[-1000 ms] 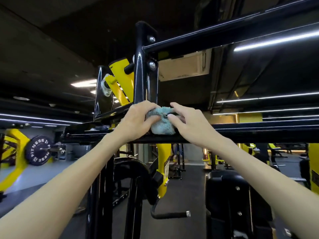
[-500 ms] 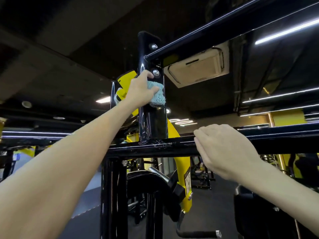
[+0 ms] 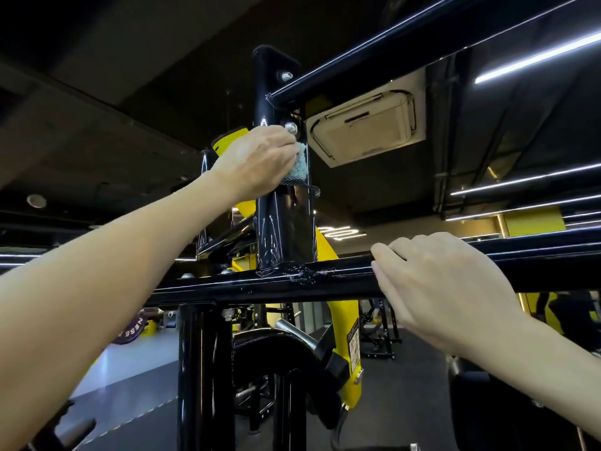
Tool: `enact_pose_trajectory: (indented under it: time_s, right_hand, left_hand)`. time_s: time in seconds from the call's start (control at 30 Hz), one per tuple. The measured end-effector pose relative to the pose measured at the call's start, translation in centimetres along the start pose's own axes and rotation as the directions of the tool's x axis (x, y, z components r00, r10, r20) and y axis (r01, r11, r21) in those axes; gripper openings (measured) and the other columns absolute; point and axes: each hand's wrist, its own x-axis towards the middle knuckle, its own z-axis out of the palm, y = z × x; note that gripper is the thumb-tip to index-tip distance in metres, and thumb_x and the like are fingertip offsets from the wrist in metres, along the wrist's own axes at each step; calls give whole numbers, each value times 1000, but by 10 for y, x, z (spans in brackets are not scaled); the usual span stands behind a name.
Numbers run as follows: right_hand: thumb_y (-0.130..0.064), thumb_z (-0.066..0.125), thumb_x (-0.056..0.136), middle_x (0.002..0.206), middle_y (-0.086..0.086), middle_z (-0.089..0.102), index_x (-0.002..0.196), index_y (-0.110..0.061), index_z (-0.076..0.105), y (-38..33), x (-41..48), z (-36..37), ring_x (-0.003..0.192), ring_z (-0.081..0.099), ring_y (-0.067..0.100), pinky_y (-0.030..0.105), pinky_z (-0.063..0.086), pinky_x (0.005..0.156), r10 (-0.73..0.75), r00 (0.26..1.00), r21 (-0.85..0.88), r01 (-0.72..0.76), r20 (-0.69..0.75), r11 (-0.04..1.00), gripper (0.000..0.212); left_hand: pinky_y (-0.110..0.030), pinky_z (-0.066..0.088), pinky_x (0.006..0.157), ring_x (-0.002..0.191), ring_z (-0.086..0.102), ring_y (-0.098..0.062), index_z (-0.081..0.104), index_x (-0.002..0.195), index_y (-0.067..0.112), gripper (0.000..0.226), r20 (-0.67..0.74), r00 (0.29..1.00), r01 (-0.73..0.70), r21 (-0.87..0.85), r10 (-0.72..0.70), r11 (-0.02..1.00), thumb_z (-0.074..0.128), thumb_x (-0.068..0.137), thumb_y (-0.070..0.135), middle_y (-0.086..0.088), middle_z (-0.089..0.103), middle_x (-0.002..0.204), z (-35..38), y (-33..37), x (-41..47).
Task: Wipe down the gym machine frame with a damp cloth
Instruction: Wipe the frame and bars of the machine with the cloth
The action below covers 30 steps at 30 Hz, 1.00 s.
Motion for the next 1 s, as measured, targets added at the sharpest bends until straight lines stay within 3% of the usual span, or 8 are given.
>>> enact_pose_trajectory:
  time_s: [0.13,0.27,0.37,0.5,0.57,0.73,0.83,1.0]
  right_hand:
    - [-24,35,98,58,2,39,72,-15,45,-1,-1,3,48,36,24,40,37,49,22,1000,14,-21,-15,1000,29]
    - [-23,37,97,57,2,41,72,-13,50,0,-1,3,47,38,24,39,40,47,2,999,5,-2,-46,1000,31]
    - [-24,36,98,58,1,43,74,-13,54,0,-1,2,48,40,23,38,40,47,10,999,14,-10,-44,1000,32]
    - [-31,24,103,61,0,43,76,-16,49,2,-3,2,50,40,23,37,36,50,25,999,40,-24,-31,999,39]
    - [-38,16,104,65,-1,47,82,-16,53,2,-4,3,53,43,22,37,37,52,25,1000,35,-26,12,999,48]
    - [-39,18,103,69,-1,46,89,-14,58,0,-4,-2,58,43,22,38,41,56,41,998,18,-42,37,999,49]
    - [-38,16,106,80,2,46,96,-14,53,-2,-6,-2,69,45,24,41,42,67,51,998,40,-52,33,998,45]
    - [-39,12,107,107,13,56,114,-4,54,0,-9,-3,97,53,32,46,45,84,32,996,50,-36,86,998,54]
  left_hand:
    - [-47,38,111,130,50,-36,55,134,-4,55,104,994,19,35,-23,999,30,104,36,-20,57,136,0,3,-12]
    - [-50,43,106,126,52,-37,54,134,-3,61,183,983,24,30,-29,999,24,99,37,-21,57,136,-4,0,-3]
    - [-50,47,99,115,58,-38,56,132,-2,52,165,986,2,45,-9,999,31,99,30,-23,61,129,-1,3,-3]
    - [-48,44,100,116,55,-34,59,131,3,53,163,985,58,-14,-55,998,28,99,32,-19,59,131,-6,20,-13]
    - [-47,45,99,113,55,-31,59,130,3,47,163,987,6,-43,1,999,34,100,29,-16,60,130,-7,40,-30]
    - [-45,39,110,129,50,-27,57,136,14,44,216,971,-62,-164,97,984,37,101,33,-9,57,138,-1,71,-68]
    - [-46,34,112,132,48,-28,53,139,16,46,260,964,-37,-77,56,996,41,98,35,-10,54,140,3,53,-48]
    - [-44,21,119,143,33,-32,41,149,13,51,250,953,155,82,-171,985,40,102,32,-14,41,153,4,14,-6]
